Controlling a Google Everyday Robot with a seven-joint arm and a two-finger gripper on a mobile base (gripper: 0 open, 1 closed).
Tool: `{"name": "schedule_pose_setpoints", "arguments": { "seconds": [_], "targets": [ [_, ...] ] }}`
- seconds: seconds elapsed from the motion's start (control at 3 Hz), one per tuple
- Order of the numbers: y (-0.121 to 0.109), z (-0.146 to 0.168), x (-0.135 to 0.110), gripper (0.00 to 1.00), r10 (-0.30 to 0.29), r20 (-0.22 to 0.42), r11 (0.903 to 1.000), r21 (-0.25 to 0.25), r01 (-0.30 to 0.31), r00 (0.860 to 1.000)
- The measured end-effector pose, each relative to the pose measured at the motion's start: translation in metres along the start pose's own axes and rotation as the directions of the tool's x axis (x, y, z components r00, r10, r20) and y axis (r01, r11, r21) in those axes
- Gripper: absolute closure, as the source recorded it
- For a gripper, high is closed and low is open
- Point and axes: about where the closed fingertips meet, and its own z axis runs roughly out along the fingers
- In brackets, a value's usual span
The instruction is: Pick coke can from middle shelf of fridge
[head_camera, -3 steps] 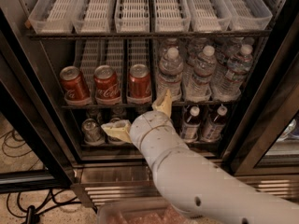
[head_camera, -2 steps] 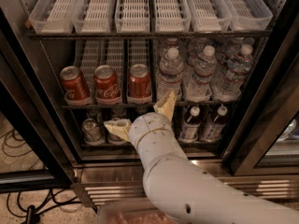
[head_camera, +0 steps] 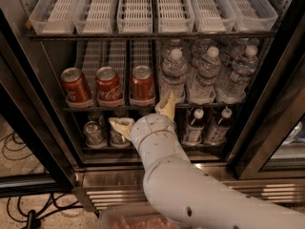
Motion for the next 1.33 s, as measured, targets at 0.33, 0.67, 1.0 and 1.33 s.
{"name": "schedule_pose_setpoints", "arguments": {
  "seconds": [0.33, 0.67, 1.0, 1.33],
  "targets": [
    [-0.001, 0.007, 0.000, 0.25, 0.008, 0.006, 0.9999, 0.015, -0.009, 1.000],
    [-0.004, 0.024, 0.001, 0.22, 0.006, 0.021, 0.9990, 0.044, -0.006, 1.000],
    [-0.004, 0.029, 0.001, 0.20, 0.008, 0.026, 0.9986, 0.052, -0.010, 1.000],
    [-0.006, 0.032, 0.002, 0.22, 0.015, 0.029, 0.9979, 0.063, -0.016, 0.999]
  ]
}}
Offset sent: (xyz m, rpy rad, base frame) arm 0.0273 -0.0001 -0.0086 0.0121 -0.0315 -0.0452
